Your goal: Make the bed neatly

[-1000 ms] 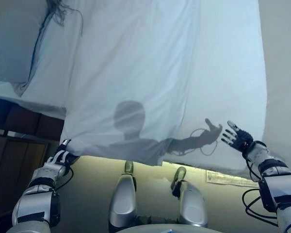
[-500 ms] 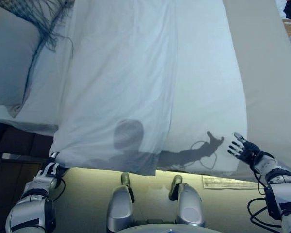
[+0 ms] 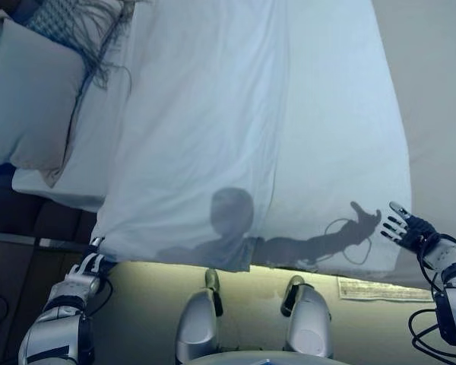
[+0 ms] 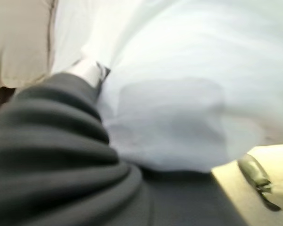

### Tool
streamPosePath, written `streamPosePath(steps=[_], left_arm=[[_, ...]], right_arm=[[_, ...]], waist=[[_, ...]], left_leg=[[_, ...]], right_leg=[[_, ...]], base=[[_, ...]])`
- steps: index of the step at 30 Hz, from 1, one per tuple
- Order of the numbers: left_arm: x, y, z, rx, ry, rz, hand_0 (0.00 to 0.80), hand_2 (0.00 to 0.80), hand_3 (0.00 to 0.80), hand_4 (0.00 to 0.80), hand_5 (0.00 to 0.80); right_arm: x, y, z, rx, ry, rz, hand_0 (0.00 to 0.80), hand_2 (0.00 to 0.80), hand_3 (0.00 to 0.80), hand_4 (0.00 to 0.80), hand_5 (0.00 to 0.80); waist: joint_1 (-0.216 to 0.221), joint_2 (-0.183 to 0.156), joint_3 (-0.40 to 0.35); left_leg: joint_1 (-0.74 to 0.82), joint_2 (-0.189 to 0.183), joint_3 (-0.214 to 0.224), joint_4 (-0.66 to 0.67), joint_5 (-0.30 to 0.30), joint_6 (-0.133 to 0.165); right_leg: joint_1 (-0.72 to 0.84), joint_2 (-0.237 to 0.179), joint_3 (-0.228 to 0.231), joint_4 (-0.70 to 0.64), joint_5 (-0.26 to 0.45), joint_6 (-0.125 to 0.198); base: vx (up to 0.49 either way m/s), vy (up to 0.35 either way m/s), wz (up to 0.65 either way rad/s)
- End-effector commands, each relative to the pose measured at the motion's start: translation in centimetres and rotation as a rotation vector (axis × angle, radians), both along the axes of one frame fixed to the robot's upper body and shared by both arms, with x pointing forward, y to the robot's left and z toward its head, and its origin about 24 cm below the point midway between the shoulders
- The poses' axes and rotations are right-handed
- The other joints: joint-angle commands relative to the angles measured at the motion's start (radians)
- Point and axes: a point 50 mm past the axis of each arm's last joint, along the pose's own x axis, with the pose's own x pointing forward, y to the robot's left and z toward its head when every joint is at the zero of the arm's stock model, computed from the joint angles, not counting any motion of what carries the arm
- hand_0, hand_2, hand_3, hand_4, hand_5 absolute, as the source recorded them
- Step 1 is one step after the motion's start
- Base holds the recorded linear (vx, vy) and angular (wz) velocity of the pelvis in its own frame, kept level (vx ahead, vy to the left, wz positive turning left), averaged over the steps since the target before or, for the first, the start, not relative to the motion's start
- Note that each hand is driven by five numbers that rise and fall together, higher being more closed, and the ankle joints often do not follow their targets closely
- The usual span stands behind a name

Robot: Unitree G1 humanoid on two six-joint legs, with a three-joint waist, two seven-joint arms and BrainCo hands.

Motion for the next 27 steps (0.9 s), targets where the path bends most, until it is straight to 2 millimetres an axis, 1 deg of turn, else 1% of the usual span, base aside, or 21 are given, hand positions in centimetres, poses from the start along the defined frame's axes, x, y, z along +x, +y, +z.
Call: streamPosePath(steps=[1, 2, 3, 4, 5, 8, 12, 15, 17, 21, 23, 24, 27], left_arm=[[-0.9, 2.4, 1.0, 0.047, 0.017, 0.070, 0.800, 0.800, 0.800, 0.800, 0.800], [-0.4, 2.1, 1.2, 0.036, 0.004, 0.061, 0.800, 0.800, 0.800, 0.800, 0.800], [-0.1, 1.9, 1.3, 0.029, -0.003, 0.050, 0.311, 0.311, 0.311, 0.311, 0.311], [0.3, 1.7, 1.5, 0.022, -0.011, 0.032, 0.000, 0.000, 0.000, 0.000, 0.000], [0.9, 1.2, 1.7, 0.011, -0.027, 0.010, 0.000, 0.000, 0.000, 0.000, 0.000], [1.8, 0.4, 1.9, -0.030, -0.049, -0.008, 0.000, 0.000, 0.000, 0.000, 0.000], [2.5, -1.4, 1.4, -0.089, -0.055, -0.056, 0.000, 0.000, 0.000, 0.000, 0.000], [2.8, -3.0, 0.8, -0.135, -0.054, -0.092, 0.000, 0.000, 0.000, 0.000, 0.000], [2.3, -4.1, -0.2, -0.165, -0.014, -0.128, 0.000, 0.000, 0.000, 0.000, 0.000], [-0.3, -5.3, -2.7, -0.196, 0.071, -0.165, 0.000, 0.000, 0.000, 0.000, 0.000], [-1.7, -5.4, -3.7, -0.208, 0.115, -0.155, 0.000, 0.000, 0.000, 0.000, 0.000], [-2.0, -5.4, -3.9, -0.211, 0.127, -0.153, 0.000, 0.000, 0.000, 0.000, 0.000], [-4.1, -4.7, -4.7, -0.212, 0.181, -0.123, 0.000, 0.000, 0.000, 0.000, 0.000]], right_arm=[[2.3, 0.9, 1.9, -0.001, -0.096, 0.042, 0.000, 0.000, 0.000, 0.000, 0.000], [2.6, 1.0, 2.3, -0.007, -0.105, 0.053, 0.000, 0.000, 0.000, 0.000, 0.000], [2.9, 1.0, 2.6, -0.011, -0.112, 0.059, 0.000, 0.000, 0.000, 0.000, 0.000], [3.2, 1.1, 3.0, -0.014, -0.119, 0.065, 0.000, 0.000, 0.000, 0.000, 0.000], [3.8, 1.3, 3.6, -0.016, -0.133, 0.073, 0.000, 0.000, 0.000, 0.000, 0.000], [4.8, 1.9, 4.6, -0.021, -0.151, 0.099, 0.000, 0.000, 0.000, 0.000, 0.000], [5.8, 2.9, 5.1, -0.026, -0.156, 0.144, 0.000, 0.000, 0.000, 0.000, 0.000], [6.1, 3.5, 4.9, -0.015, -0.156, 0.157, 0.000, 0.000, 0.000, 0.000, 0.000], [6.1, 3.8, 4.4, -0.002, -0.154, 0.164, 0.000, 0.000, 0.000, 0.000, 0.000], [6.1, 4.4, 3.8, 0.012, -0.163, 0.187, 0.000, 0.000, 0.000, 0.000, 0.000], [6.1, 4.6, 3.6, 0.012, -0.170, 0.206, 0.000, 0.000, 0.000, 0.000, 0.000], [6.0, 4.6, 3.5, 0.011, -0.169, 0.215, 0.000, 0.000, 0.000, 0.000, 0.000], [6.0, 5.1, 3.0, 0.019, -0.173, 0.252, 0.000, 0.000, 0.000, 0.000, 0.000]], waist=[[0.013, -0.071, 0.068], [0.013, -0.077, 0.079], [0.014, -0.081, 0.083], [0.016, -0.086, 0.086], [0.017, -0.094, 0.094], [0.017, -0.103, 0.102], [0.013, -0.106, 0.103], [0.014, -0.109, 0.099], [0.017, -0.113, 0.096], [0.022, -0.119, 0.089], [0.027, -0.120, 0.085], [0.028, -0.120, 0.085], [0.037, -0.119, 0.080]], left_leg=[[-0.081, 0.047, -0.033, 0.182, -0.002, -0.015], [-0.109, 0.048, -0.037, 0.211, -0.018, -0.007], [-0.133, 0.047, -0.038, 0.235, -0.035, -0.001], [-0.158, 0.047, -0.040, 0.257, -0.053, 0.006], [-0.195, 0.048, -0.044, 0.294, -0.087, 0.019], [-0.280, 0.052, -0.057, 0.383, -0.150, 0.038], [-0.366, 0.061, -0.070, 0.463, -0.188, 0.045], [-0.411, 0.060, -0.079, 0.500, -0.207, 0.048], [-0.426, 0.059, -0.087, 0.514, -0.217, 0.045], [-0.417, 0.057, -0.087, 0.501, -0.218, 0.041], [-0.404, 0.055, -0.086, 0.484, -0.214, 0.037], [-0.400, 0.055, -0.086, 0.479, -0.213, 0.037], [-0.374, 0.058, -0.082, 0.446, -0.202, 0.029]], right_leg=[[0.024, -0.032, 0.046, 0.004, 0.010, 0.041], [-0.005, -0.036, 0.053, 0.033, 0.008, 0.041], [-0.029, -0.039, 0.059, 0.055, 0.005, 0.040], [-0.054, -0.044, 0.064, 0.077, 0.002, 0.040], [-0.093, -0.053, 0.072, 0.114, 0.000, 0.041], [-0.182, -0.063, 0.099, 0.191, -0.012, 0.041], [-0.279, -0.066, 0.128, 0.267, -0.030, 0.042], [-0.328, -0.065, 0.142, 0.301, -0.038, 0.046], [-0.345, -0.067, 0.148, 0.307, -0.037, 0.053], [-0.341, -0.064, 0.147, 0.290, -0.025, 0.066], [-0.330, -0.063, 0.146, 0.273, -0.018, 0.072], [-0.326, -0.063, 0.144, 0.268, -0.016, 0.073], [-0.304, -0.068, 0.135, 0.237, -0.005, 0.079]], base=[[-0.153, 0.040, -0.01], [-0.122, 0.044, -0.02], [-0.130, 0.044, -0.04], [-0.146, 0.040, -0.04], [-0.141, 0.043, -0.03], [-0.128, 0.059, -0.07], [-0.099, 0.063, -0.06], [-0.066, 0.021, -0.01], [-0.016, -0.001, 0.01], [0.002, -0.005, 0.03], [0.000, 0.000, 0.00], [0.000, 0.000, 0.00], [0.042, -0.014, 0.02]])
